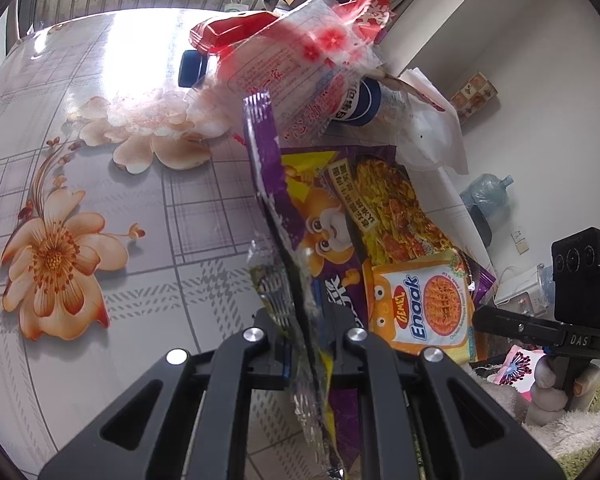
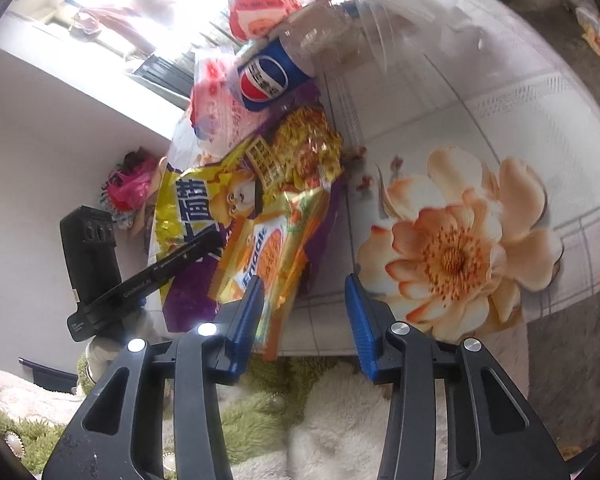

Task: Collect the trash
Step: 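Carry the purple bag and Enaak pack with both grippers over the blue wastebasket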

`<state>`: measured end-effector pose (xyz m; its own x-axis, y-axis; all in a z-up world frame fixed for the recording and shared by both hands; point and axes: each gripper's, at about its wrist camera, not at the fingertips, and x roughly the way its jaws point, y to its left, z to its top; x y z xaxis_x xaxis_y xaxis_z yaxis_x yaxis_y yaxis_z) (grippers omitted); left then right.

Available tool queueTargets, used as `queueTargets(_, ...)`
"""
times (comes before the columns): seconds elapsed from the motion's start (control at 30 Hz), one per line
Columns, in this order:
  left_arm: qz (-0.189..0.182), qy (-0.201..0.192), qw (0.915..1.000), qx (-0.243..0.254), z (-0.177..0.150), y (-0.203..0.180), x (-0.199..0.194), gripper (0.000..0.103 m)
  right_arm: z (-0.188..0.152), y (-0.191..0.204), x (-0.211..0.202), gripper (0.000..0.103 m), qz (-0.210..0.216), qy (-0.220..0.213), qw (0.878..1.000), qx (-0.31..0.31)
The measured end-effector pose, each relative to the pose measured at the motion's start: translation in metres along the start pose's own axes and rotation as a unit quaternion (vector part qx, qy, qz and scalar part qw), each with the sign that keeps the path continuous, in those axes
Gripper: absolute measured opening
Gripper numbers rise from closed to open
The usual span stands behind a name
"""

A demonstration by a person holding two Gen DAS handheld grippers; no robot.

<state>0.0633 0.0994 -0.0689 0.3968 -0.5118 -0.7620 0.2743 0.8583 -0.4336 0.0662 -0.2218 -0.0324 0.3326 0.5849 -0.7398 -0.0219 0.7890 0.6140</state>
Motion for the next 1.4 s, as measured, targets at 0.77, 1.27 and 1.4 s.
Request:
queueTargets(0.77,0.008,-0.017,0.9998,0.000,-0.003,-0.006,0.005,0.009,-0.021,0.012,-0.008,0.009,-0.018,-0.003,0.999,-0.037)
queueTargets(1.27,-0.117,-0.075,0.9845,0.107,0.041,-0.091,-0.070,0.002,0.004,-0.039,-0.101,0.008,0.002,-0.207,0.978,0.016)
queueTargets(1.4,-0.161,-0.064,0.9738,0.147,0.067,-0.133,-0.063,0.002,0.000,-0.064,-0.122,0.008,-0.002,-0.255,0.966,0.042)
